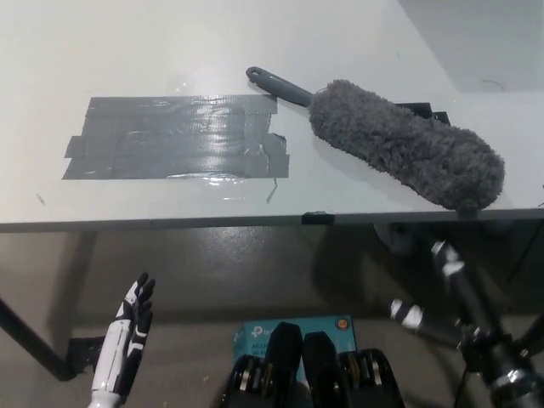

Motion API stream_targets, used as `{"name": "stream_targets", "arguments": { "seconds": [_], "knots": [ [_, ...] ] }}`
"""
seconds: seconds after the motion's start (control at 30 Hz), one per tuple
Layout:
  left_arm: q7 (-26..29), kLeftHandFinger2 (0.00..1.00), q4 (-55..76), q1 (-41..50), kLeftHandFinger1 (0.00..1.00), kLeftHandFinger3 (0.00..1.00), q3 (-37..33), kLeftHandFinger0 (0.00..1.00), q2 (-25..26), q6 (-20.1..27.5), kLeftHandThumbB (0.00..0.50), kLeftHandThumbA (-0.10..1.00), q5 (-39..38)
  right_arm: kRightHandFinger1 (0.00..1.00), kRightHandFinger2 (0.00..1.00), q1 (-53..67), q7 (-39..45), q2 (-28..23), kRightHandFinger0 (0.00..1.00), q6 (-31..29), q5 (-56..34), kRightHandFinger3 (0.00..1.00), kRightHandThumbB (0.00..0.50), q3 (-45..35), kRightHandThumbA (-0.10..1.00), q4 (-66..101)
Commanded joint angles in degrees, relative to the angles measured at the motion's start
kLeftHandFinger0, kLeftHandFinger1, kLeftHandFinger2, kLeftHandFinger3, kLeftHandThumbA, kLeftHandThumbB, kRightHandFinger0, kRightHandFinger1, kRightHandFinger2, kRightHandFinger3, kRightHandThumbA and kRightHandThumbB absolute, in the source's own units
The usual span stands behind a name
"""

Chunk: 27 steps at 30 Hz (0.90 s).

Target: A grey duster is kept infront of the robot in the middle of the table and the robot extends its right arm to grab the duster, picks it up and hands it to a person

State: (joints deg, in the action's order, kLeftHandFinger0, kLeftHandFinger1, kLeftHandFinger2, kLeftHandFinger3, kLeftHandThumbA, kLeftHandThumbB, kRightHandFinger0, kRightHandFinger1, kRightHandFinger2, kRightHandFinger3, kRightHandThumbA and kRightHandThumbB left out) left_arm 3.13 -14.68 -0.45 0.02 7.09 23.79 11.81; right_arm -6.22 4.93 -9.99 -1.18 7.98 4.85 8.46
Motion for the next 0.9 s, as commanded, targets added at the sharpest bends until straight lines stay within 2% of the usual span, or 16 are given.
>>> {"name": "stream_targets", "arguments": {
  "seconds": [0.0, 0.1, 0.17, 0.3, 0.37, 0.4, 0.57, 0.87],
  "knots": [
    [1.2, 1.0, 1.1, -0.3, 1.0, 1.0, 0.0, 1.0, 0.6, 1.4, 0.31, 1.0, 1.3, 1.0, 1.0, -6.6, -1.2, -2.3, 1.0, 5.4, 6.4, 1.0, 0.305, -2.2, 0.95, 8.3],
    [1.3, 1.0, 0.3, -0.5, 1.0, 1.0, 0.0, 1.0, 0.5, 2.4, 0.302, 1.0, 1.5, 1.0, 1.0, -12.6, 0.3, -4.5, 1.0, 11.3, 8.5, 1.0, 0.286, -3.0, 0.91, 9.3],
    [1.4, 1.0, 0.0, -0.6, 1.0, 1.0, 0.0, 1.0, 0.5, 2.6, 0.3, 1.0, 1.6, 1.0, 1.0, -16.7, 0.4, -5.4, 1.0, 13.4, 8.9, 1.0, 0.31, -3.2, 0.9, 7.2],
    [1.6, 1.0, -0.2, -0.6, 1.0, 1.0, -0.1, 1.0, 0.4, 3.1, 0.293, 1.0, 1.9, 1.0, 1.0, -24.3, 1.6, -6.7, 1.0, 15.0, 7.4, 1.0, 0.325, -3.3, 0.9, 0.7],
    [1.6, 1.0, 0.0, -0.5, 1.0, 1.0, 0.0, 1.0, 0.3, 3.0, 0.292, 1.0, 1.9, 1.0, 1.0, -29.1, 4.0, -8.4, 1.0, 18.1, 8.3, 1.0, 0.354, -1.8, 1.0, -3.6],
    [1.7, 1.0, 0.0, -0.6, 1.0, 1.0, 0.0, 1.0, 0.3, 3.1, 0.29, 1.0, 2.0, 1.0, 1.0, -31.8, 4.9, -9.2, 1.0, 19.1, 9.2, 1.0, 0.347, -0.6, 1.0, -6.6],
    [1.4, 1.0, 0.3, -0.6, 1.0, 1.0, 0.1, 1.0, 0.1, 2.7, 0.309, 1.0, 1.6, 1.0, 1.0, -41.1, 6.5, -10.3, 1.0, 19.7, 11.8, 1.0, 0.376, 4.0, 1.0, -22.4],
    [1.3, 1.0, 0.8, -0.5, 1.0, 1.0, 0.2, 1.0, 0.2, 2.6, 0.31, 1.0, 1.8, 1.0, 1.0, -50.7, 7.4, -9.3, 1.0, 18.6, 12.4, 1.0, 0.418, 9.0, 1.0, -43.2]
  ]
}}
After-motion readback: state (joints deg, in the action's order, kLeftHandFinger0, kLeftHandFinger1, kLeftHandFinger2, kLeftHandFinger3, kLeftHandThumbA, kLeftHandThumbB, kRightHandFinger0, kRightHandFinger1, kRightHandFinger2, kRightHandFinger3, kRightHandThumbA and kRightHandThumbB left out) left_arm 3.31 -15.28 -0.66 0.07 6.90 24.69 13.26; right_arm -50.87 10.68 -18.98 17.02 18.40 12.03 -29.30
